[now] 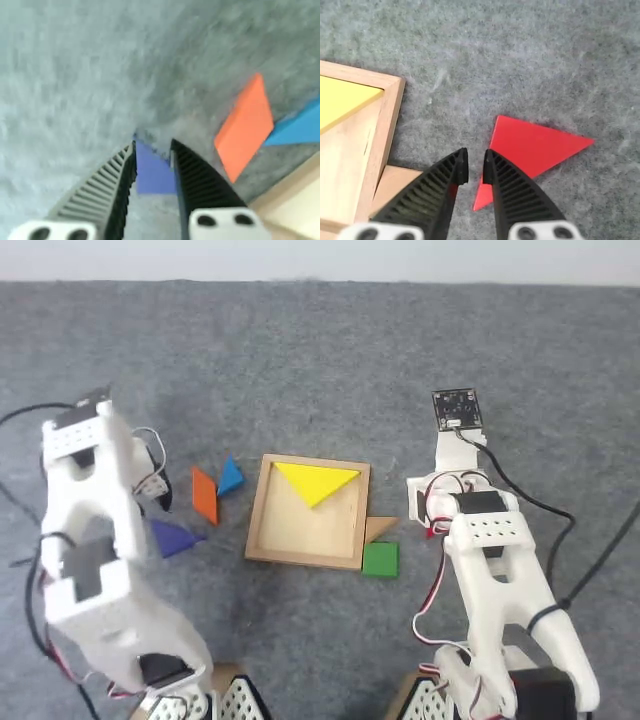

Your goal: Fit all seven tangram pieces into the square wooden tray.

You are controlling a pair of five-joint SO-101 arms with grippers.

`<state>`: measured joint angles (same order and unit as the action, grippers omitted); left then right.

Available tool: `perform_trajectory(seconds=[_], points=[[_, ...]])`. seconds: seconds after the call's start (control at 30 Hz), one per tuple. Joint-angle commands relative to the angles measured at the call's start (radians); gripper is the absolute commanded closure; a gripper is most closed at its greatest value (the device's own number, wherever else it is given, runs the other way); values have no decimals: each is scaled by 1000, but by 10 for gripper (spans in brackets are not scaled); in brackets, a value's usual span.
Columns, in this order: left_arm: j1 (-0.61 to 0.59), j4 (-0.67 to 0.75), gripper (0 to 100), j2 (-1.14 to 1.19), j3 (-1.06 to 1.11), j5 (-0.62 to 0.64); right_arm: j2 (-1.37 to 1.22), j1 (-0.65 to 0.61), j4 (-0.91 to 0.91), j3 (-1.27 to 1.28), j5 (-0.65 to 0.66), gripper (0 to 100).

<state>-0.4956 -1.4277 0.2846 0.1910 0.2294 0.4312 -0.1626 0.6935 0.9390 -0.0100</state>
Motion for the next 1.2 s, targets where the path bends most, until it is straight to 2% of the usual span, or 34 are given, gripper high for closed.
perform_trajectory(seconds=[0.0,0.13,0.2,0.33,0.53,0.6,0.8,0.9,1.17], points=[[-43,9,768,-252,140,143,54,4,7,-9,12,935],[-78,54,660,-400,309,158,54,4,7,-9,12,935],[-74,81,643,-407,392,158,54,4,7,-9,12,935],[-74,189,643,-318,496,158,54,4,7,-9,12,935],[-66,201,645,-196,503,150,51,1,7,-9,12,935],[-31,201,645,-196,509,150,48,-1,5,-9,12,935],[57,249,740,-189,503,149,48,1,5,-9,12,935],[6,292,784,-196,496,150,51,2,5,-9,12,935],[-175,262,833,-196,371,150,53,2,7,-9,12,935]])
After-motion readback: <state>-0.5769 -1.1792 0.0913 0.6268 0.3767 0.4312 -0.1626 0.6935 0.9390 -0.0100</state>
